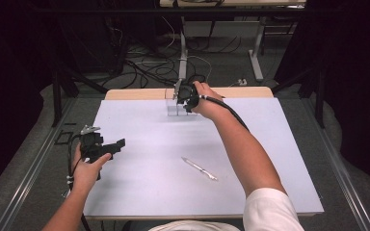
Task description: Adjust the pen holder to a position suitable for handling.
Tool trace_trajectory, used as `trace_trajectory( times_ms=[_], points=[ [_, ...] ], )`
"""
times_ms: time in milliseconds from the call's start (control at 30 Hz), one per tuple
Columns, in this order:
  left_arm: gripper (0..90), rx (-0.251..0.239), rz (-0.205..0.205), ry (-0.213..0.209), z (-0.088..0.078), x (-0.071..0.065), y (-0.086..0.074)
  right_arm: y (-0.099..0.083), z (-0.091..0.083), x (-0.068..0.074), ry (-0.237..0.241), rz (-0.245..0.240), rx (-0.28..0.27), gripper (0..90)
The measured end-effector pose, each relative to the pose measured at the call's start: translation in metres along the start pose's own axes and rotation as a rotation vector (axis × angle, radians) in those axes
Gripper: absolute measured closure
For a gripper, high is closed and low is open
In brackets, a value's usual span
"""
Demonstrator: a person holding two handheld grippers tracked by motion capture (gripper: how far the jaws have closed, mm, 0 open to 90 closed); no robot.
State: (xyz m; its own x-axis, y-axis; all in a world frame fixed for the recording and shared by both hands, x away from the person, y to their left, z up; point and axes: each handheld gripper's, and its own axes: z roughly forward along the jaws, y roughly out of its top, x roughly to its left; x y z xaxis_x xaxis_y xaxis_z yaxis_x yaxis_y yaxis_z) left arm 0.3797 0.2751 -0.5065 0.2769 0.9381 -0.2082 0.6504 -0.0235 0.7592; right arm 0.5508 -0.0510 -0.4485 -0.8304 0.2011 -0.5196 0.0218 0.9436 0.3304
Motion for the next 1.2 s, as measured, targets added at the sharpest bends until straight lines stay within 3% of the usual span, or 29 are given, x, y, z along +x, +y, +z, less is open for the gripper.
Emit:
trace_trajectory(
  times_ms=[167,567,867,1200],
  points=[
    [6.0,0.0,-0.006,0.001,0.001,0.0,-0.001,0.002,0.009,-0.001,-0.007,-0.013,-0.021,51.5],
    [6.6,0.003,-0.017,0.001,-0.001,0.003,-0.003,0.004,0.03,0.0,0.013,-0.015,-0.012,52.4],
    [7.2,0.006,-0.021,0.0,-0.001,0.004,-0.004,0.01,0.041,0.005,-0.003,-0.03,-0.031,53.2],
    [7.8,0.006,-0.017,-0.004,-0.001,0.003,-0.004,0.01,0.038,0.005,0.01,-0.033,-0.019,61.2]
  ],
)
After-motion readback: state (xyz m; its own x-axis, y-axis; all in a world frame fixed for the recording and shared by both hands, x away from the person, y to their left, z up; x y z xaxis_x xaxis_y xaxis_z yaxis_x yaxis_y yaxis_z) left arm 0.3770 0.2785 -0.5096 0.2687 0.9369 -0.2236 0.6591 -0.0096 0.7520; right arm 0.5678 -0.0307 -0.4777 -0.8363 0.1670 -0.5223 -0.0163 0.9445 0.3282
